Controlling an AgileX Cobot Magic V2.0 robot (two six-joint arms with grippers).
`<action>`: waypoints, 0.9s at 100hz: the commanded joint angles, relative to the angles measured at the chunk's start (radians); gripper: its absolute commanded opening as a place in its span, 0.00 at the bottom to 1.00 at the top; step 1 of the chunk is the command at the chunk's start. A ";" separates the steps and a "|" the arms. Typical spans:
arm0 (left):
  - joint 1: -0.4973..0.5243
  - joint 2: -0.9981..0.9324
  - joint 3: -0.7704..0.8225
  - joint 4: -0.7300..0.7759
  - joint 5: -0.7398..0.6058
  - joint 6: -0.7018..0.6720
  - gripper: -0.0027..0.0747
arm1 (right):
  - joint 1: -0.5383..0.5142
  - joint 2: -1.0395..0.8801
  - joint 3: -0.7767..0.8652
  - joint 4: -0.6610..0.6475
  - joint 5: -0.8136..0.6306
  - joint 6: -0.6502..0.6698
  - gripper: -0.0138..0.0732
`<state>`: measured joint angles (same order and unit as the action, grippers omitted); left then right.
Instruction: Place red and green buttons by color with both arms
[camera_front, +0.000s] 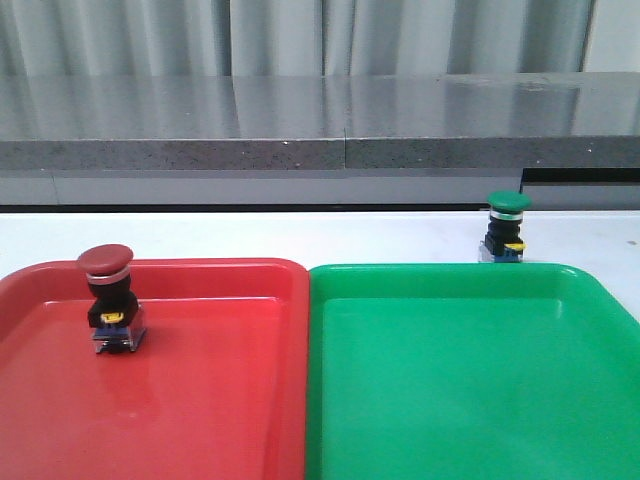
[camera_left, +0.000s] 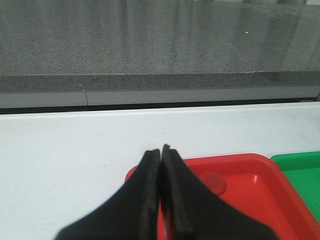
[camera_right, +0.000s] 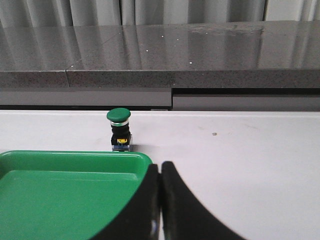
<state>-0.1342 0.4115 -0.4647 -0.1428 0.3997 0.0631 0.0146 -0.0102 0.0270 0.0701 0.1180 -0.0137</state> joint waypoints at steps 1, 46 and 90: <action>0.001 0.006 -0.022 0.013 -0.120 -0.001 0.01 | -0.003 -0.021 -0.014 -0.008 -0.085 -0.003 0.08; 0.001 -0.122 0.179 0.162 -0.393 -0.001 0.01 | -0.003 -0.021 -0.014 -0.008 -0.085 -0.003 0.08; 0.069 -0.405 0.418 0.163 -0.393 -0.077 0.01 | -0.003 -0.021 -0.014 -0.008 -0.085 -0.003 0.08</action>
<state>-0.0807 0.0356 -0.0440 0.0208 0.0916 0.0164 0.0146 -0.0102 0.0270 0.0701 0.1180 -0.0137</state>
